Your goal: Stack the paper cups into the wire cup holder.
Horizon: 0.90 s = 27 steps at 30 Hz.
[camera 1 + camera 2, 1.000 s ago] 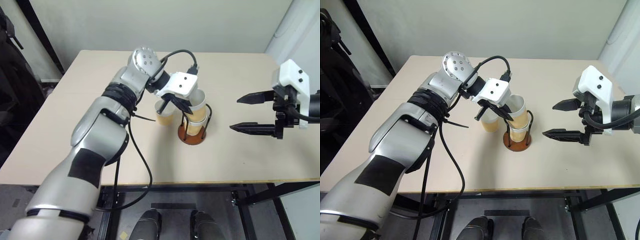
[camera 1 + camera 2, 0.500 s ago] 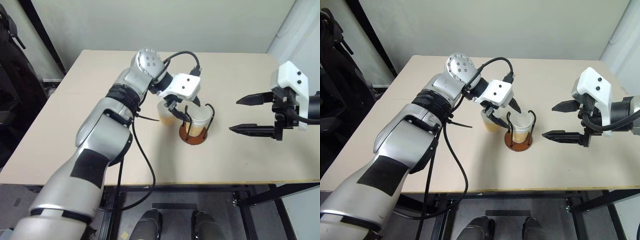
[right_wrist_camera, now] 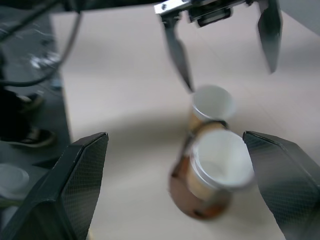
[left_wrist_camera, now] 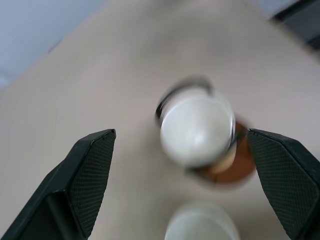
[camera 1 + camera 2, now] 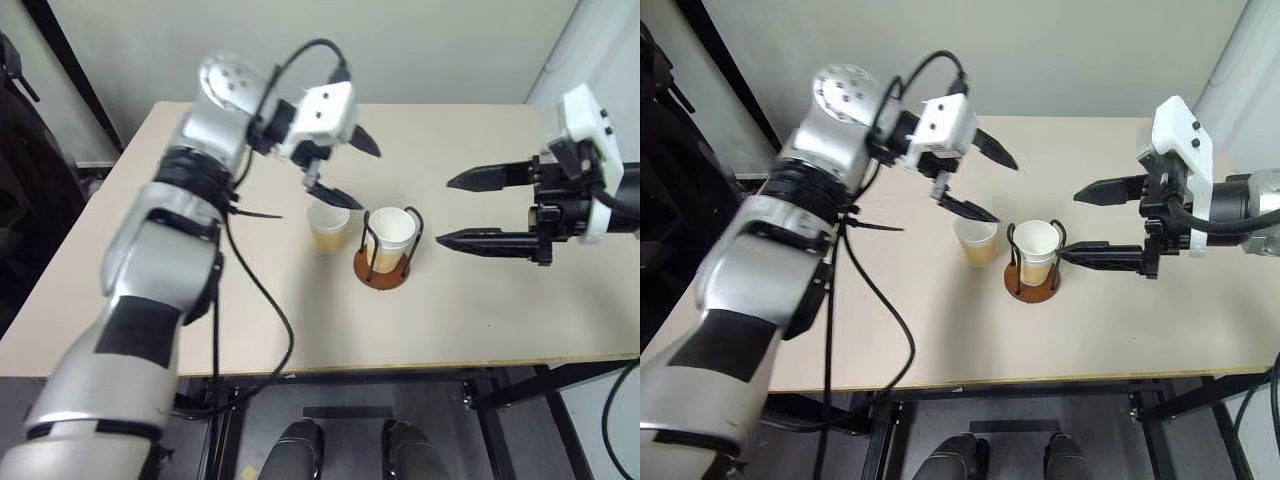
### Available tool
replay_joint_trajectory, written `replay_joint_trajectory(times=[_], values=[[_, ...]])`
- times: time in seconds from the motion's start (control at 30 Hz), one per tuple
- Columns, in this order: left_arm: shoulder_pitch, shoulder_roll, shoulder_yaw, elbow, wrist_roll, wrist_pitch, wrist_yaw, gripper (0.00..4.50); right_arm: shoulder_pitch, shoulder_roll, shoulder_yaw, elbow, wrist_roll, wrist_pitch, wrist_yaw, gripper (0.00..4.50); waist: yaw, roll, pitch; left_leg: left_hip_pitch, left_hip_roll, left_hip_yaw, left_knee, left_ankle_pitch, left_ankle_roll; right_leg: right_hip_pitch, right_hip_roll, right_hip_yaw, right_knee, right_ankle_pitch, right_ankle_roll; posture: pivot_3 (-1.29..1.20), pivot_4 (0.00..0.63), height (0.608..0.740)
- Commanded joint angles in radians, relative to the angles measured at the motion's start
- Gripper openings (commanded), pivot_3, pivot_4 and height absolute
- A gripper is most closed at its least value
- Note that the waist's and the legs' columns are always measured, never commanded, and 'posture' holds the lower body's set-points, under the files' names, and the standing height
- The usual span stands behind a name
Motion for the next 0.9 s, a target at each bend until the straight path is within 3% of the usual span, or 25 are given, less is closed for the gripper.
replay_joint_trajectory(times=[0.03,0.17,0.4,0.9], values=[[0.027,0.046,0.005,-0.013,0.082,-0.077,-0.023,4.48,-0.012,-0.035,0.021,-0.012,-0.016,-0.029,0.035,4.5,0.002,0.0,0.0,0.0,0.0,0.0,0.0,0.0,0.0,0.0,0.001,-0.001,0.0,-0.001,-0.002,0.0,0.15,0.74],[0.062,0.085,-0.015,-0.014,0.182,-0.142,0.014,4.48,-0.031,-0.051,0.095,0.011,-0.085,-0.093,0.081,4.5,0.01,0.0,0.0,-0.003,-0.001,-0.005,0.002,0.0,0.0,0.0,-0.003,-0.002,0.0,-0.002,-0.006,0.0,0.15,0.74],[0.112,0.048,-0.015,-0.014,0.263,-0.196,0.079,4.48,-0.094,-0.041,0.187,0.07,-0.178,-0.165,0.159,4.5,0.009,0.0,0.0,-0.006,-0.002,-0.004,0.003,0.001,-0.001,-0.003,-0.003,-0.005,0.001,-0.001,-0.007,0.0,0.15,0.74],[0.127,-0.021,-0.044,0.141,0.435,-0.303,0.313,4.48,-0.098,-0.037,0.17,0.053,-0.182,-0.122,0.16,4.5,0.006,0.0,0.0,-0.006,-0.002,-0.004,0.001,0.001,-0.002,-0.004,-0.005,-0.002,0.002,-0.001,-0.008,0.0,0.15,0.74]])
